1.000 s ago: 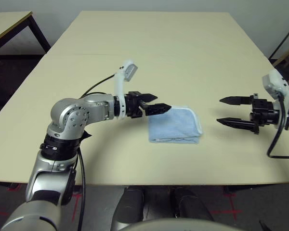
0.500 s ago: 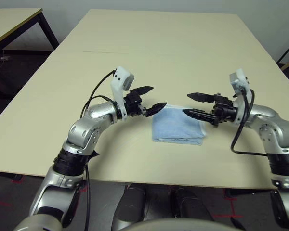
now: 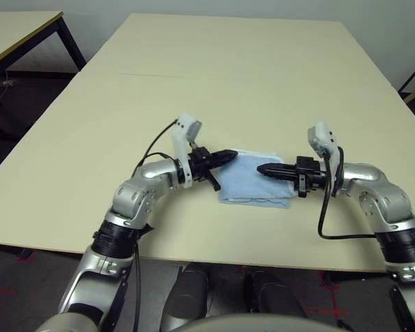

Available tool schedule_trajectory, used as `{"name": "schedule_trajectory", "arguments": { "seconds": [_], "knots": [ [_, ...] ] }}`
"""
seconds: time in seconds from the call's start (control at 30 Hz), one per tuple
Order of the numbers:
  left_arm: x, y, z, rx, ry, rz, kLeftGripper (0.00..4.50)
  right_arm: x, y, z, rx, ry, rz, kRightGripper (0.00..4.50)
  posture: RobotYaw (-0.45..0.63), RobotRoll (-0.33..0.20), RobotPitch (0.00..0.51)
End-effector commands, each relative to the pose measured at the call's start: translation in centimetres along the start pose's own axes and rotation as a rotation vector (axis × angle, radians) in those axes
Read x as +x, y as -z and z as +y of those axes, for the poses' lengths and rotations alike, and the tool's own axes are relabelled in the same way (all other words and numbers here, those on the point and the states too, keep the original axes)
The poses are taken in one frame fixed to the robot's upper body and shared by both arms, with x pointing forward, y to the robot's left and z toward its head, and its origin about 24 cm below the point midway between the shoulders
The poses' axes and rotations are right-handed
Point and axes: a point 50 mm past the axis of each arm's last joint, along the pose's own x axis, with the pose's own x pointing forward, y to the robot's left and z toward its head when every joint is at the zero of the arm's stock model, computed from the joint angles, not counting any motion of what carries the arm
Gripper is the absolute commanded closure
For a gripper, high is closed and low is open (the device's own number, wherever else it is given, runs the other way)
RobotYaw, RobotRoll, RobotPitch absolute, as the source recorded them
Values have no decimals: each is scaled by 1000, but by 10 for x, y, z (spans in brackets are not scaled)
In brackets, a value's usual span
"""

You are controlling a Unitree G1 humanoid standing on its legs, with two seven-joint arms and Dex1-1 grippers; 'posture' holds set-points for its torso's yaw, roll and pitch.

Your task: Fold the towel and set it aside.

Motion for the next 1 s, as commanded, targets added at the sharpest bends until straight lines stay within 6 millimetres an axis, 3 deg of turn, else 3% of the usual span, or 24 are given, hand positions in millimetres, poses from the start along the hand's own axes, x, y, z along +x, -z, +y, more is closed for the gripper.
{"name": "schedule_trajectory", "arguments": {
  "seconds": [0.03,0.23,0.4,0.53,0.67,1.0],
  "knots": [
    [1,26,4,-16,-11,100,4483,0,18,-3,-10,24,67,4500,143,0,120],
    [-1,35,7,-16,-10,150,4483,-2,34,-6,-29,38,158,4500,139,0,121],
    [-4,18,9,-6,-2,96,4483,0,7,-5,26,19,-33,4500,138,0,123],
    [1,-7,10,-10,9,-3,4483,-3,-14,-13,58,42,-144,4500,137,0,124],
    [9,-20,18,15,-37,-55,4483,-1,-17,-21,48,85,-159,4500,140,0,122],
    [18,5,33,31,-136,26,4483,6,8,-31,61,178,-103,4500,134,0,125]
  ]
}}
